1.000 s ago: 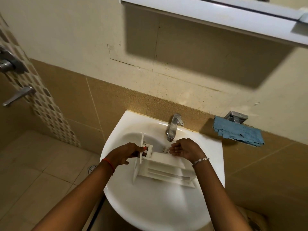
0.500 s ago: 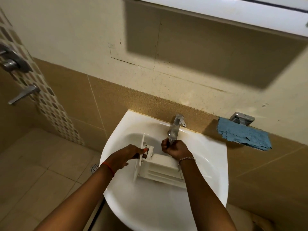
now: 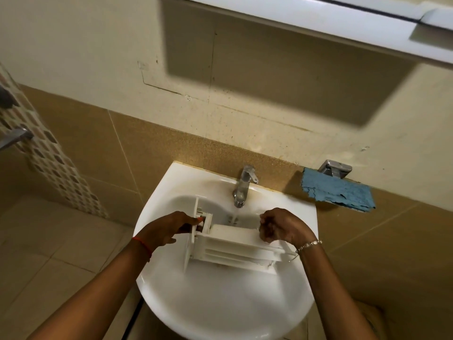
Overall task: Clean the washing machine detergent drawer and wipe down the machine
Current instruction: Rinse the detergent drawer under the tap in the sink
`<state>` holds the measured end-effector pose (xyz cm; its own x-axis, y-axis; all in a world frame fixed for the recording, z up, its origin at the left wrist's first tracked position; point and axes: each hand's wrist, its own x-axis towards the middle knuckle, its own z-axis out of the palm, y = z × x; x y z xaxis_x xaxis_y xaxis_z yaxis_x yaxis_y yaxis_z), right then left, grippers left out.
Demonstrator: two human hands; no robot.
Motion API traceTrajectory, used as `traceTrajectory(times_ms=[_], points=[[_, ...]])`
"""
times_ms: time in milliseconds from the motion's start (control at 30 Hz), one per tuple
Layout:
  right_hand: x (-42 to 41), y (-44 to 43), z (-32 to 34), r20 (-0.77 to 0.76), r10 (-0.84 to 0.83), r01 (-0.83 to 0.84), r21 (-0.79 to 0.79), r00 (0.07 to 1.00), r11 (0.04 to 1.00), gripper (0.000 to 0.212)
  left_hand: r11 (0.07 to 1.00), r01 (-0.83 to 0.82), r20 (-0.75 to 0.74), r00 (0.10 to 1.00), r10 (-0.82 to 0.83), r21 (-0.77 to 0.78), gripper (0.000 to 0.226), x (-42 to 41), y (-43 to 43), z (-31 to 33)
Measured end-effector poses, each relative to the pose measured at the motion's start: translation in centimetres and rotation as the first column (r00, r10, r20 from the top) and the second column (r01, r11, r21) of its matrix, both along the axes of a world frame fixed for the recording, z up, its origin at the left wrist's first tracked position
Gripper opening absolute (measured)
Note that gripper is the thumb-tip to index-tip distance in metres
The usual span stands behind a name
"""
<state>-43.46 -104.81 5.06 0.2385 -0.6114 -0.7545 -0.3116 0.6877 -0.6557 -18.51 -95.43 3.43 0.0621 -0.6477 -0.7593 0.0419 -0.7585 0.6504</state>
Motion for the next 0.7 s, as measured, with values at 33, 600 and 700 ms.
traceTrajectory(times_ms=[33,600,700], points=[[-0.4,0.3,0.4,-0.094,0.050,-0.058,-0.083,0.994,0.995,0.033,1.000,-0.006,-0.002,1.000,0.006,-0.002,0.027,0.0,0.0,0.0],[-4.5,2.2,-1.5,-0.391,-0.046,-0.107,-0.360,0.919,0.927,0.013,0.997,0.018,-0.044,0.999,-0.021,-0.078,0.036,1.2,-0.6,0.9],[-5.5,3.1,-1.0,-0.304,-0.043,-0.073,-0.359,0.952,0.930,0.018,0.996,-0.033,-0.107,0.994,0.024,-0.079,0.048,1.9,-0.1,1.0]])
